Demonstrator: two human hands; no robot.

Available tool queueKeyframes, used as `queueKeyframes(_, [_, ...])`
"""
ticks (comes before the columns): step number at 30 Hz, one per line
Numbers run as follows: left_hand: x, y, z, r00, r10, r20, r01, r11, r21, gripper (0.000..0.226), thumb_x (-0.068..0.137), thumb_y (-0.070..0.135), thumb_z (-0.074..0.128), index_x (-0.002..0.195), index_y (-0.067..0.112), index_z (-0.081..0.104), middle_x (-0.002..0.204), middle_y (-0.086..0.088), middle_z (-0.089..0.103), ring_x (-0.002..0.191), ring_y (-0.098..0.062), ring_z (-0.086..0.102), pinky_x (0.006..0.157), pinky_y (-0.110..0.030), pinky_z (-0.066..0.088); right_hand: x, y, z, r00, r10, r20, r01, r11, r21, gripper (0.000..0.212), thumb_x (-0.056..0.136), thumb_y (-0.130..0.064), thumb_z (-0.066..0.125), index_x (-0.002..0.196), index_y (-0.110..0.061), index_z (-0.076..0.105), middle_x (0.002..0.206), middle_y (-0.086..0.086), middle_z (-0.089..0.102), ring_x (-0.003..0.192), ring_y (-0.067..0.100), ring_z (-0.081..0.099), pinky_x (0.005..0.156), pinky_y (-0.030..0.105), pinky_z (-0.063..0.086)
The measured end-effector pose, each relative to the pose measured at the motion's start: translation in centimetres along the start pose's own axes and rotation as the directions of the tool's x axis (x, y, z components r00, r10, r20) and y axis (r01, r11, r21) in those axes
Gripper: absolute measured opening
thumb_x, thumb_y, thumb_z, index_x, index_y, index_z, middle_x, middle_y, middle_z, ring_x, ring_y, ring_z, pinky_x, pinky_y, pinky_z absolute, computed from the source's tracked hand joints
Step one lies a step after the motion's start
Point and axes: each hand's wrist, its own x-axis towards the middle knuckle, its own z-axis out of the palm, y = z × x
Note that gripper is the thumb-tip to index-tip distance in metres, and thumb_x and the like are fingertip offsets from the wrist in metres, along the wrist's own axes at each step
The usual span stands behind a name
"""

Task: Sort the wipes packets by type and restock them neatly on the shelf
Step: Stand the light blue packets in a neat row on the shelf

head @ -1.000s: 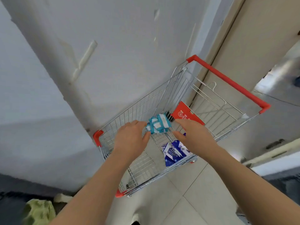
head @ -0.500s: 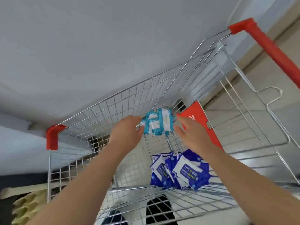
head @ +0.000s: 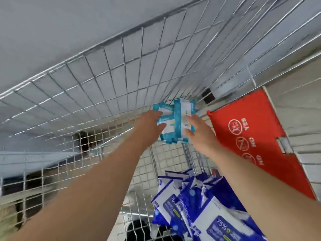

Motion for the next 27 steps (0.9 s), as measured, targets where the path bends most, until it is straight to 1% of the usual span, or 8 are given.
queueKeyframes(2, [1.3, -0.5, 0.9, 1.000, -0.003, -0.001, 0.003, 1.000, 0.014, 0.045, 0.089, 0.025, 0.065, 0.131, 0.014, 0.054, 0.125, -0.011, 0.056, 0.111, -0.026, 0.056, 0.101, -0.039, 0.042, 0.8, 0.7, 0.9, 0.999, -0.012, -0.043, 0.013, 1.000, 0.027, 0.046, 0.097, -0.015, 0.051, 0.141, -0.016, 0.042, 0.149, 0.002, 0.036, 0.139, 0.017, 0.031, 0.115, 0.029, 0.021])
queueKeyframes(6, [2.3, -1.4, 1.6, 1.000, -0.021, -0.007, 0.021, 1.000, -0.009, 0.035, 0.086, 0.023, 0.069, 0.118, 0.013, 0.060, 0.119, -0.011, 0.053, 0.102, -0.026, 0.057, 0.095, -0.039, 0.047, 1.5, 1.0, 1.6, 0.994, -0.051, -0.101, 0.055, 0.998, 0.041, 0.037, 0.096, -0.010, 0.051, 0.132, -0.012, 0.052, 0.133, 0.006, 0.046, 0.125, 0.016, 0.042, 0.093, 0.009, 0.022])
queueKeyframes(10, [2.1, -2.7, 1.4, 0.999, -0.044, -0.009, 0.043, 0.993, -0.107, 0.013, 0.084, 0.015, 0.070, 0.090, 0.017, 0.059, 0.101, -0.004, 0.059, 0.085, -0.018, 0.055, 0.071, -0.022, 0.044, 1.9, 0.5, 2.1, 0.994, -0.023, -0.104, 0.032, 0.996, 0.085, 0.028, 0.096, -0.014, 0.052, 0.122, -0.018, 0.062, 0.132, 0.005, 0.036, 0.121, 0.009, 0.037, 0.088, -0.002, 0.019])
queueKeyframes(15, [0.8, -4.4, 0.1, 0.993, -0.106, -0.047, 0.086, 0.943, -0.322, 0.024, 0.087, 0.007, 0.062, 0.075, 0.024, 0.049, 0.089, -0.007, 0.063, 0.086, -0.030, 0.063, 0.072, -0.047, 0.057, 2.1, -0.6, 2.9, 0.984, -0.034, -0.177, 0.062, 0.986, 0.153, 0.019, 0.079, -0.029, 0.066, 0.096, -0.024, 0.071, 0.112, 0.012, 0.056, 0.106, 0.023, 0.056, 0.097, 0.038, 0.046])
queueKeyframes(18, [0.0, -5.0, -0.1, 0.991, -0.127, -0.053, 0.093, 0.902, -0.421, 0.026, 0.090, 0.000, 0.049, 0.076, 0.022, 0.048, 0.093, -0.012, 0.062, 0.090, -0.035, 0.063, 0.068, -0.054, 0.057, 2.0, -1.2, 3.4, 0.973, -0.020, -0.231, 0.069, 0.976, 0.208, 0.016, 0.069, -0.030, 0.070, 0.084, -0.029, 0.068, 0.113, 0.010, 0.053, 0.097, 0.020, 0.060, 0.090, 0.039, 0.052])
queueKeyframes(22, [-0.1, -4.8, 0.3, 0.980, -0.186, 0.064, 0.188, 0.787, -0.588, 0.022, 0.089, 0.012, 0.060, 0.109, 0.019, 0.053, 0.105, -0.004, 0.065, 0.096, -0.023, 0.065, 0.080, -0.045, 0.058, 2.3, -1.4, 4.2, 0.978, 0.001, -0.208, 0.035, 0.985, 0.171, 0.018, 0.081, -0.010, 0.070, 0.093, -0.022, 0.066, 0.113, 0.002, 0.045, 0.101, 0.008, 0.047, 0.089, 0.011, 0.034])
queueKeyframes(25, [0.3, -4.4, 0.5, 0.981, -0.190, 0.032, 0.180, 0.845, -0.504, 0.034, 0.081, 0.034, 0.074, 0.109, 0.017, 0.063, 0.098, 0.005, 0.068, 0.087, -0.010, 0.064, 0.077, -0.026, 0.052, 2.5, -1.2, 4.4, 0.982, -0.065, -0.175, 0.094, 0.982, 0.162, 0.016, 0.086, -0.008, 0.065, 0.098, -0.016, 0.072, 0.108, 0.004, 0.059, 0.098, 0.008, 0.050, 0.083, 0.004, 0.033])
queueKeyframes(27, [0.6, -4.3, 0.6, 0.980, -0.198, 0.009, 0.178, 0.858, -0.482, 0.032, 0.079, 0.032, 0.076, 0.105, 0.014, 0.067, 0.095, 0.003, 0.068, 0.083, -0.010, 0.063, 0.072, -0.023, 0.049, 2.4, -1.0, 4.4, 0.986, -0.059, -0.155, 0.088, 0.978, 0.189, 0.020, 0.089, -0.005, 0.060, 0.101, -0.015, 0.072, 0.109, 0.004, 0.062, 0.099, 0.010, 0.055, 0.088, 0.011, 0.038])
